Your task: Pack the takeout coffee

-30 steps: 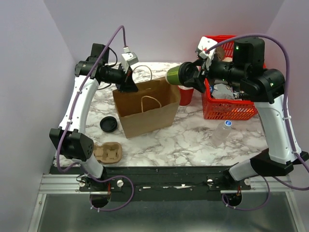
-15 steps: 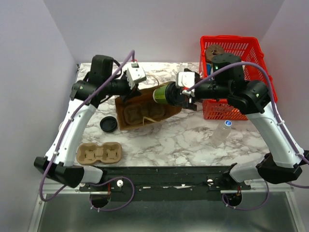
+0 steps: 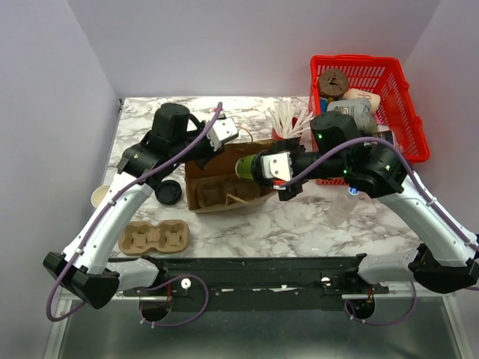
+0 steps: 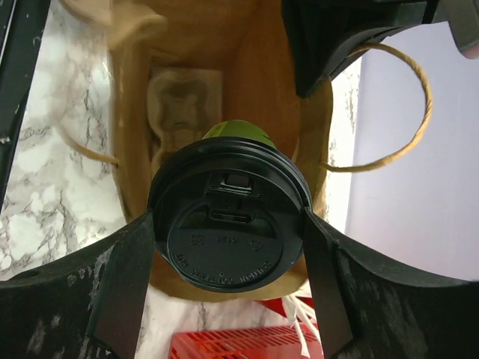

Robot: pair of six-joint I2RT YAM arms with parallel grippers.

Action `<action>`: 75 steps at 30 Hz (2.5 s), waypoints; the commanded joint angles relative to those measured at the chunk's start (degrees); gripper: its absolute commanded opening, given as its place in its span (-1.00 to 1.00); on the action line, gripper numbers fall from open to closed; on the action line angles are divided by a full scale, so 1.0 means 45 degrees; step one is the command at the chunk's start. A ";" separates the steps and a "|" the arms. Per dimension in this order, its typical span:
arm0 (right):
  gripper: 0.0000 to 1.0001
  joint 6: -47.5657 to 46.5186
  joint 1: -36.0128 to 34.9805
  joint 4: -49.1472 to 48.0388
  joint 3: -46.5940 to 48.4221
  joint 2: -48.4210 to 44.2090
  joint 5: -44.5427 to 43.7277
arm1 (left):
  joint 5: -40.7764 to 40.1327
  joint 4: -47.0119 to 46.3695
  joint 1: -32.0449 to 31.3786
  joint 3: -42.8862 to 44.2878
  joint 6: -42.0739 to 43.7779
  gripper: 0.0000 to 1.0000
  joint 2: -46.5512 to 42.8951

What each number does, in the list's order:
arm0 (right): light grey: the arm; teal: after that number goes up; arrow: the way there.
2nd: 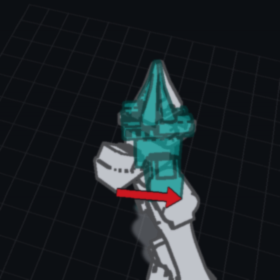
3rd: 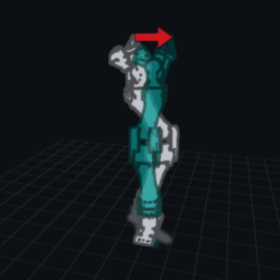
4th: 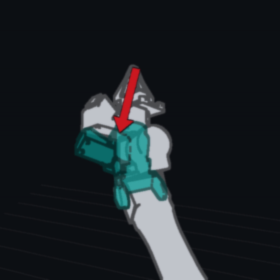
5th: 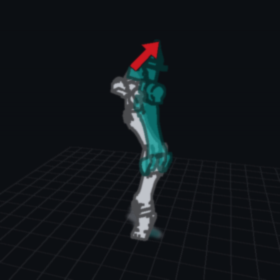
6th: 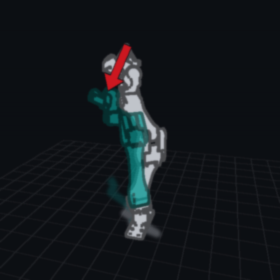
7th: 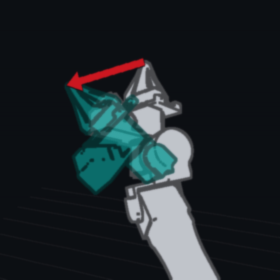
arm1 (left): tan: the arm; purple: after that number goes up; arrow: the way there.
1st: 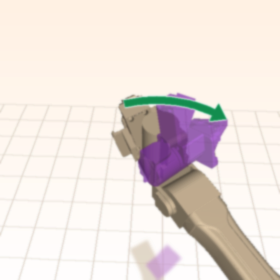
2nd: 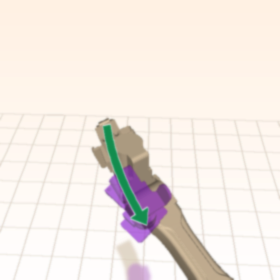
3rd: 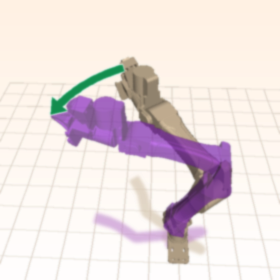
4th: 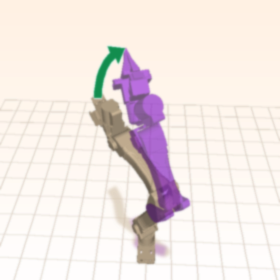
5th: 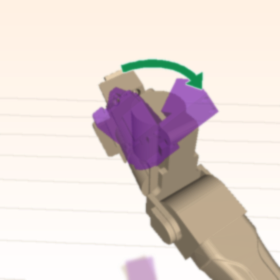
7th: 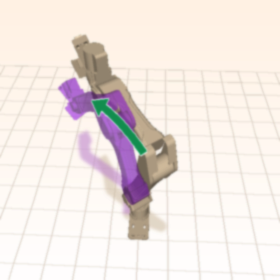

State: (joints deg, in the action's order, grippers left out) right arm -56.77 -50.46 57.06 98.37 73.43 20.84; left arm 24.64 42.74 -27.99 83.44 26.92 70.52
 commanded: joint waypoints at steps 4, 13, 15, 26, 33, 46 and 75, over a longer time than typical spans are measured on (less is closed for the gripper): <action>-0.56 0.0448 -0.0233 -0.0356 0.0229 0.0264 -0.0666 | -0.1608 -0.1314 -0.1065 -0.0944 0.0678 -1.00 -0.1119; -0.83 0.0526 -0.0525 -0.0843 -0.0179 0.0811 -0.0686 | -0.3265 -0.2348 -0.1827 -0.1510 0.0309 -1.00 -0.1432; -0.89 0.0507 -0.0681 -0.0960 -0.0510 0.0851 -0.1054 | -0.3367 -0.2641 -0.1866 -0.1802 -0.0063 -1.00 -0.1530; -0.99 0.1346 -0.1677 -0.2813 -0.3674 -0.0008 -0.2853 | -0.3135 -0.2877 -0.2218 -0.2213 -0.1157 -1.00 -0.1843; -0.99 0.0978 -0.1756 -0.3714 -0.5041 -0.0535 -0.3712 | -0.1767 -0.3033 -0.2315 -0.3325 -0.0865 -1.00 -0.2662; -0.99 -0.0196 -0.1756 -0.5667 -0.6294 -0.0498 -0.4436 | -0.0477 -0.3540 -0.2452 -0.3913 -0.1702 -1.00 -0.3035; -0.99 -0.0275 -0.1776 -0.0765 -0.3206 0.2080 -0.5528 | -0.1238 -0.3834 -0.2452 -0.2839 -0.4615 -1.00 -0.1824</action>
State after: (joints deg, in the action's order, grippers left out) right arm -59.11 -58.06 52.01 85.65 81.97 0.60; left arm 19.09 25.87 -38.65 69.28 7.79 62.59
